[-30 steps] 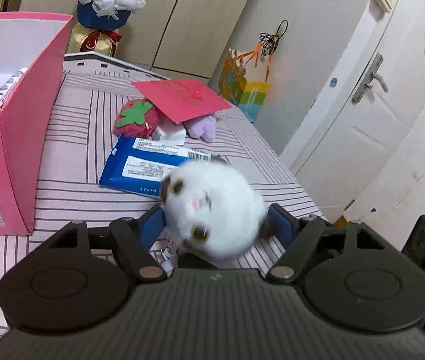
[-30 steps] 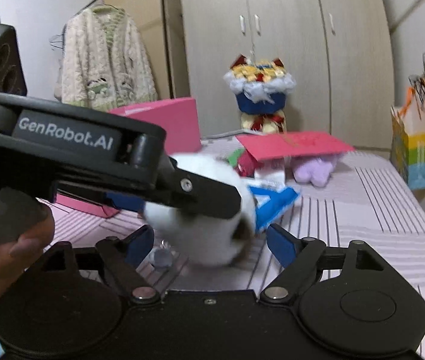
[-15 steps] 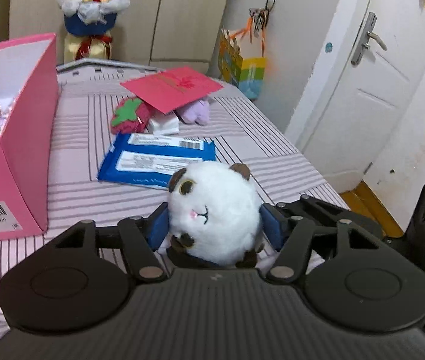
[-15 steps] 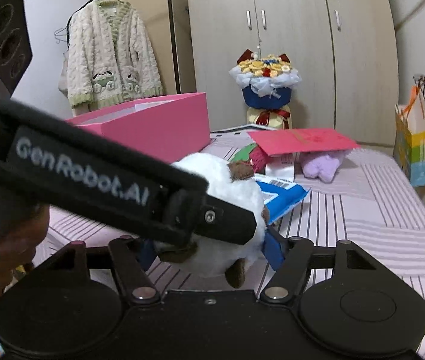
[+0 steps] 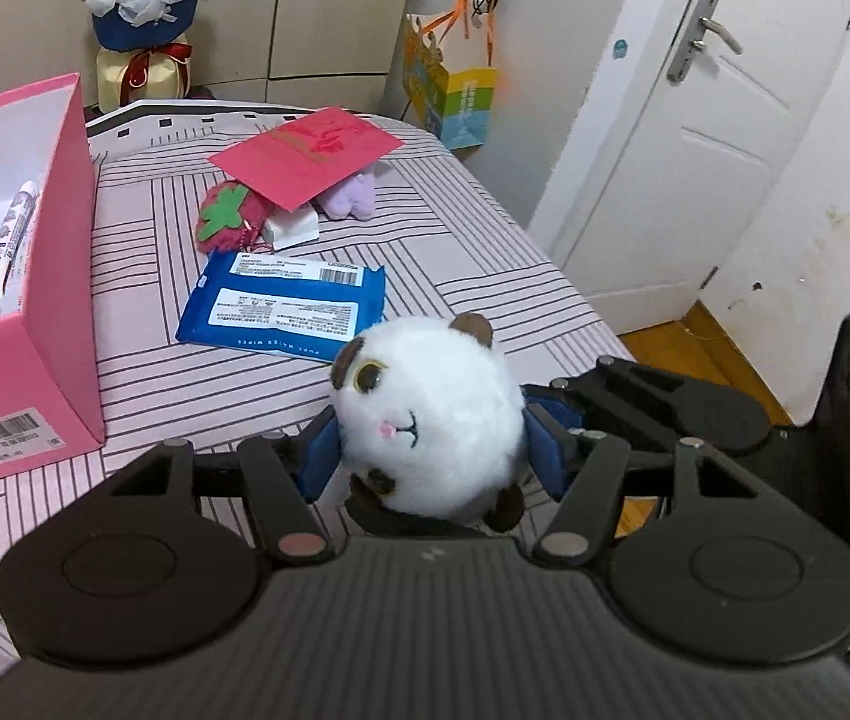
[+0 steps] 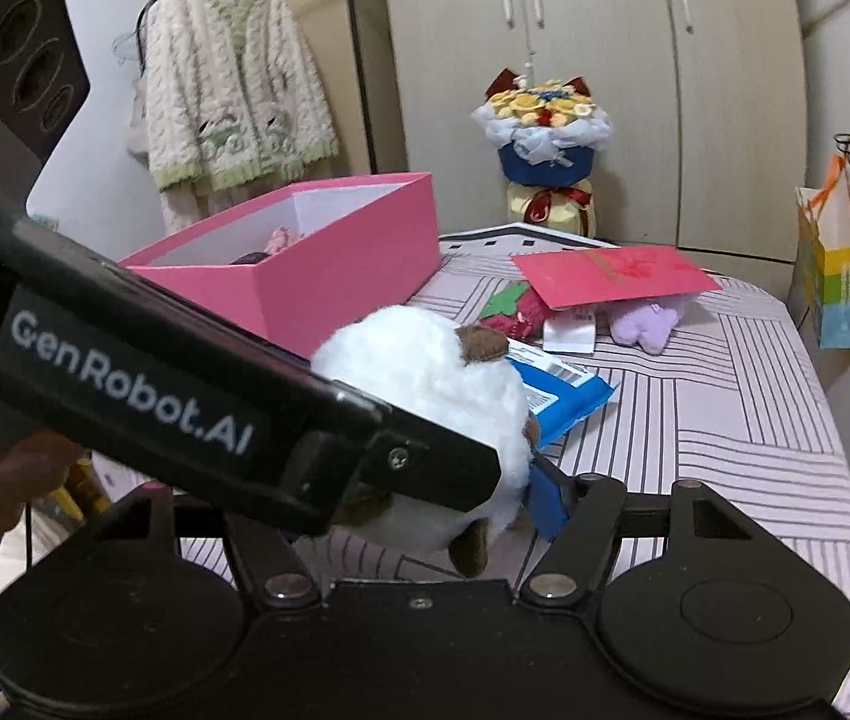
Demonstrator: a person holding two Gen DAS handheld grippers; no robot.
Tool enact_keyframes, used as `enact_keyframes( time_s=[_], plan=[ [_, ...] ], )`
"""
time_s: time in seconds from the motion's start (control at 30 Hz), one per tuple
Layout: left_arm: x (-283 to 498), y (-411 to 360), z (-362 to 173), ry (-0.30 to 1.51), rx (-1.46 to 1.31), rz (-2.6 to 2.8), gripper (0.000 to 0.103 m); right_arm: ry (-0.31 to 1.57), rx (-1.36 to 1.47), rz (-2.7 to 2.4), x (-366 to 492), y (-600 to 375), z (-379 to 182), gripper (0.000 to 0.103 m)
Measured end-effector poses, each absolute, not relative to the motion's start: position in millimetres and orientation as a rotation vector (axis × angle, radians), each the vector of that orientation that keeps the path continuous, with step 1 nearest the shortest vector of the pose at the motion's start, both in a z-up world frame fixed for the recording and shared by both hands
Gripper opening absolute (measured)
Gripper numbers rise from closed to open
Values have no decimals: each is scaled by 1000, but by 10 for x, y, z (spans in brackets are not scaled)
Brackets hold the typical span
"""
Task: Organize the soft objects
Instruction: 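Carry the plush toy with the left tool into the pink box and release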
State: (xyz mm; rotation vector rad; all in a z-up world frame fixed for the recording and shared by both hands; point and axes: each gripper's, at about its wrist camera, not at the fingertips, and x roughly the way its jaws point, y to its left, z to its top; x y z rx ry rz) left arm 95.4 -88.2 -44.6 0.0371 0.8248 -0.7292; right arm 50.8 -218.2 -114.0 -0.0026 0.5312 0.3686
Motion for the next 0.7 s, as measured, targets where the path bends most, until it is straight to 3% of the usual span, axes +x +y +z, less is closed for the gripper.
enact_keyframes(
  time_s=[0.33, 0.7],
  plan=[
    [874, -411, -133, 854, -102, -715, 62, 546, -91, 443, 422, -1839, -707, 74],
    [843, 262, 467, 594, -73, -558, 63, 380, -74, 580, 785, -1251, -93, 74]
  ],
)
